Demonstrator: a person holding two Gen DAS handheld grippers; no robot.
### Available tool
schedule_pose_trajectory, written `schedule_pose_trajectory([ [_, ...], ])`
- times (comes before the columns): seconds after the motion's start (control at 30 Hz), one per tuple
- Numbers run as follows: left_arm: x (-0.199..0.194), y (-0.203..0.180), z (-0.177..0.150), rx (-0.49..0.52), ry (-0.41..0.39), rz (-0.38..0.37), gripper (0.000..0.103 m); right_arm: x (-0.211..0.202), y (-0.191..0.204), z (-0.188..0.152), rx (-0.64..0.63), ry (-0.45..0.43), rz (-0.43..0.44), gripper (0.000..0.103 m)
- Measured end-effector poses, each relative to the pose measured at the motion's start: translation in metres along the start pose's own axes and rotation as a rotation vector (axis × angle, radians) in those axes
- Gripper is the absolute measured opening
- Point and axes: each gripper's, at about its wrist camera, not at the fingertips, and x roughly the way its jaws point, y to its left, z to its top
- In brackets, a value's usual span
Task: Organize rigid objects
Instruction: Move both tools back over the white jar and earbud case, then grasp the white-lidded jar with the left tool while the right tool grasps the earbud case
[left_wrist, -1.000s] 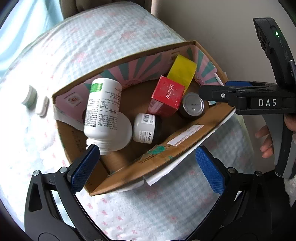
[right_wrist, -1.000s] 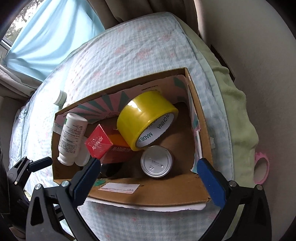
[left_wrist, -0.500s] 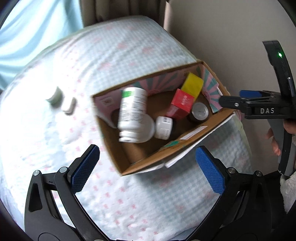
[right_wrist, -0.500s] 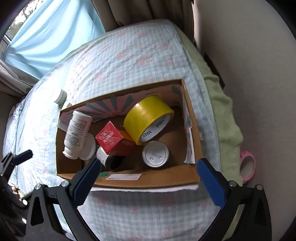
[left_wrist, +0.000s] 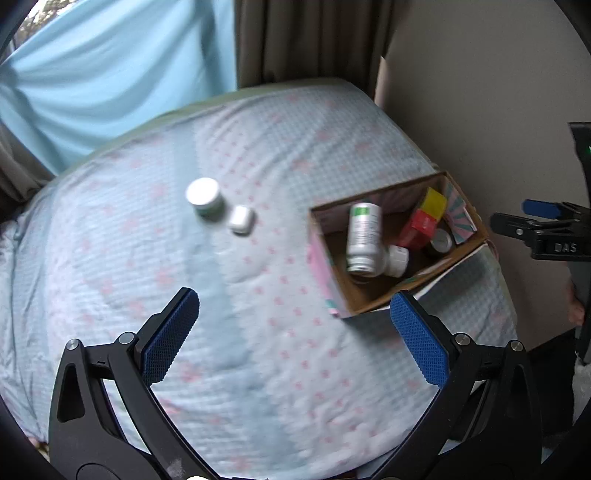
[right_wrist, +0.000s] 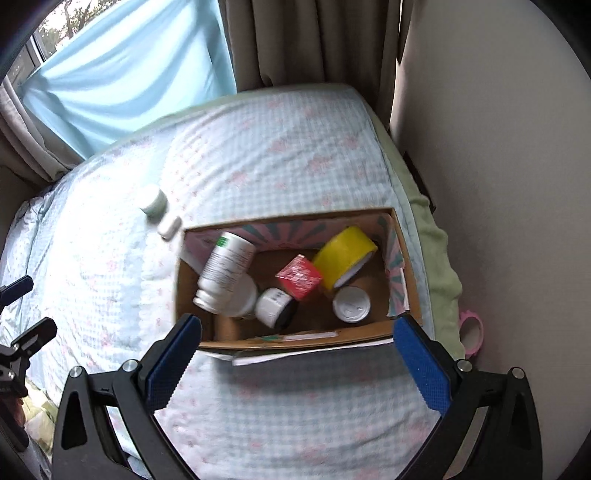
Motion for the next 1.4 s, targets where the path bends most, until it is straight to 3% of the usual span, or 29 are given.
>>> schedule_pose_trajectory([
  [0.17,-0.029,0.057,-0.007,0.000,-0.038,0.015,0.103,-0.034,0.059,-0.002,0.044,-0.060,-0.019,0.103],
  [0.37,-0.055,0.119,-0.010,0.025,-0.118,0.049,0.103,-0.036,0.129,-0.001,0.058,-0.042,-0.069,0.103],
  [0.63,-0.040,0.198,0.006,0.069,-0.107,0.014,0.103,-0.023,0.206,-0.005,0.165,-0.069,-0.040,0.103],
  [0.97,0.053,0.243,0.050,0.090,0.001,-0.029,0.103,0.042,0.272,0.010,0.162,-0.096,-0.070,0.103],
  [1.4,0.224,0.237,0.103,0.172,0.175,-0.082,0.103,0.184,0.287,0.030,0.287,-0.107,-0.149,0.103],
])
